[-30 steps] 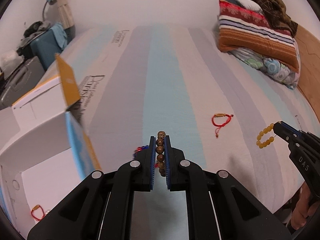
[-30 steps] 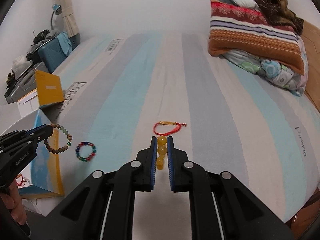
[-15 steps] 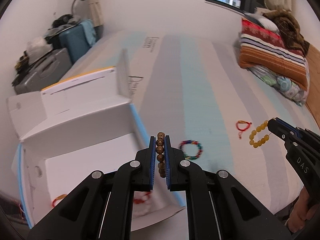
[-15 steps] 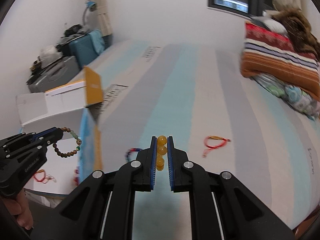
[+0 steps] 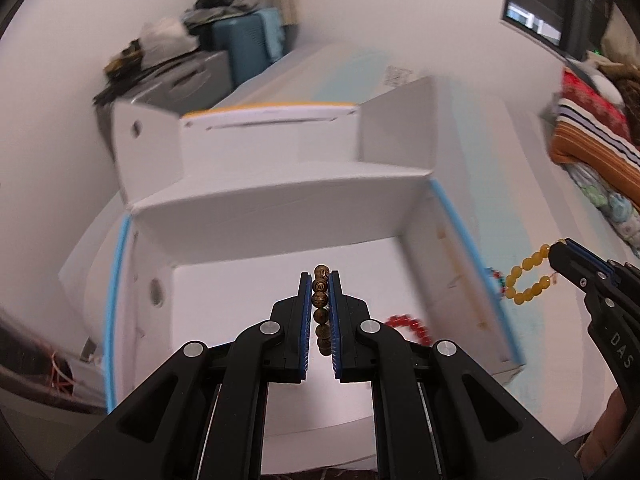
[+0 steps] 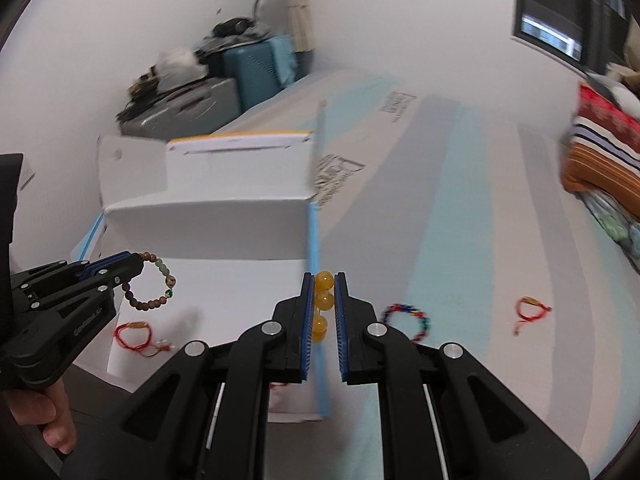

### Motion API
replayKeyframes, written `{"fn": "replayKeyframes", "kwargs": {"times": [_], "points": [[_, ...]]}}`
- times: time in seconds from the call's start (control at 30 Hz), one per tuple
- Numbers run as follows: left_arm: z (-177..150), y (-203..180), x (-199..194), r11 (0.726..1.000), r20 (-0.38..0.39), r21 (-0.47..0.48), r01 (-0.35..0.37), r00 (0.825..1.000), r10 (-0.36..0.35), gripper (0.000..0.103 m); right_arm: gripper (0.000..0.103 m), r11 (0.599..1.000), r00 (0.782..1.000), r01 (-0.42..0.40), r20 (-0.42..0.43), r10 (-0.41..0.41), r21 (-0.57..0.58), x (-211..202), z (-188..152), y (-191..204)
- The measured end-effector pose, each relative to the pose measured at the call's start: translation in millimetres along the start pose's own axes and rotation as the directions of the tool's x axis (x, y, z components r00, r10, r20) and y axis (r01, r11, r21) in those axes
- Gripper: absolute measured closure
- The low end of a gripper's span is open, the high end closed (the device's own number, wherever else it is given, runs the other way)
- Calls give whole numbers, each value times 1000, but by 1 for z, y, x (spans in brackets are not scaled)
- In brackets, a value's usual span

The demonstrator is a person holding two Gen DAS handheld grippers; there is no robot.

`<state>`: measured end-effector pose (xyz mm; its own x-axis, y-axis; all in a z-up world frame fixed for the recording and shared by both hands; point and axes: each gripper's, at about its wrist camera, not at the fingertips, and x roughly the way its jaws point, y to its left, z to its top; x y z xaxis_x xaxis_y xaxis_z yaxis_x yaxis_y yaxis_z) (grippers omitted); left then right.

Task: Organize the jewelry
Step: 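Lift and carry both held bracelets over the white box, then open both tools to drop the bracelets into the box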

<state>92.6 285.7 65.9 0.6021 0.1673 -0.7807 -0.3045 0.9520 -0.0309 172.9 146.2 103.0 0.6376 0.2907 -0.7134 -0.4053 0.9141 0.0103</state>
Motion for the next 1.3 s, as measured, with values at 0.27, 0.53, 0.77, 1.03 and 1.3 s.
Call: {"fn": "replayKeyframes", "kwargs": {"times": [0.27, 0.53, 0.77, 1.03, 1.3], "points": [[-22, 38, 30, 998, -71, -48, -34, 997, 31, 95, 94, 998, 995, -46, -91, 41, -45, 43, -13, 38], [-37, 56, 58, 998, -151, -53, -45, 988, 37, 95, 94, 998, 981, -39, -193, 31, -39, 82, -28, 45], [-45, 61, 70, 998, -188, -50, -47, 981, 37, 95, 94, 998, 967, -22, -254, 8, -52, 102, -37, 47], [-43, 58, 64, 997, -173, -53, -50, 984, 40, 80, 88, 999, 966, -17, -259, 4, -49, 105, -35, 49], [-40, 50, 45, 996, -111, -60, -61, 992, 54, 41, 49, 998, 985, -12, -173, 2, -58, 71, -27, 44]]}}
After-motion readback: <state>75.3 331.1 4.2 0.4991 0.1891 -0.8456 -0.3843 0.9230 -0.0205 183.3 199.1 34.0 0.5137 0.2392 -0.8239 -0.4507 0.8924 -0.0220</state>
